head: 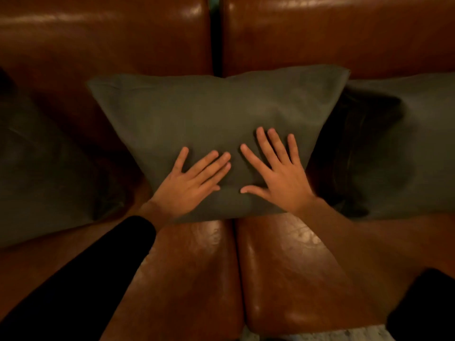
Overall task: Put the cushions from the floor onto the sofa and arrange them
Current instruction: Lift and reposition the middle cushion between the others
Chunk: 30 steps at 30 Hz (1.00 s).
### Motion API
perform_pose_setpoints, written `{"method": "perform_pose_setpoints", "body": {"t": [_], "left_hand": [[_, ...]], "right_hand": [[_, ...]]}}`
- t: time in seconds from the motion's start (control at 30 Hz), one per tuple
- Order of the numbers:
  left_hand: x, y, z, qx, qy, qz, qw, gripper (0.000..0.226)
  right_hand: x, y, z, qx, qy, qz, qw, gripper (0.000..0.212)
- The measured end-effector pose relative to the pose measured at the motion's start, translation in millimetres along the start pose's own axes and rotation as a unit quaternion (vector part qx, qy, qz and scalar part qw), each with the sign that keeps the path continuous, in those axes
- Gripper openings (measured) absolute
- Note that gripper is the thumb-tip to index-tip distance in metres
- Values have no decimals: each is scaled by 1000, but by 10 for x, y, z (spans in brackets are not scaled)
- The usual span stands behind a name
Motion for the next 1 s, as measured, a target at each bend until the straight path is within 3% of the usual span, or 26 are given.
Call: {"method": "perform_pose_setpoints", "body": {"t": [0.13, 0.2, 0.37, 0.5, 0.6, 0.73, 0.9, 0.93, 1.0], "left_hand": [[-174, 61, -58, -9, 107, -59, 992, 95], [-243, 0, -187, -22, 89, -74, 993, 111], [-440, -48, -307, -40, 70, -77, 994, 109], [-337, 277, -584, -35, 67, -54, 996, 91], [-172, 520, -809, -33, 73, -34, 996, 86], [120, 226, -821, 40, 97, 27, 994, 85], [104, -90, -901, 13, 102, -13, 995, 82], [78, -71, -1014, 50, 104, -29, 993, 82], [1, 48, -1340, 227, 141, -80, 960, 84]], "right_hand": [[-123, 226, -382, 76, 1, -13, 997, 94], [-207, 158, -307, 106, 32, -36, 993, 106], [-419, 34, -62, 116, 69, -67, 989, 127], [-394, 102, -75, 117, 61, -64, 989, 119], [-178, 137, -170, 119, 1, -21, 993, 86], [133, 91, -315, 61, -29, 56, 996, 60], [219, -91, 18, 5, 7, 49, 999, 67], [219, -79, 214, -43, 13, 37, 998, 73], [177, 23, 599, -186, -28, 0, 982, 90]]}}
Point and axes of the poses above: each hand's wrist, its own y-axis away from the middle knuckle, its own x-axis out of the back of the hand, z = x × y, the point moved 10 cm from there along -y, towards the middle knuckle
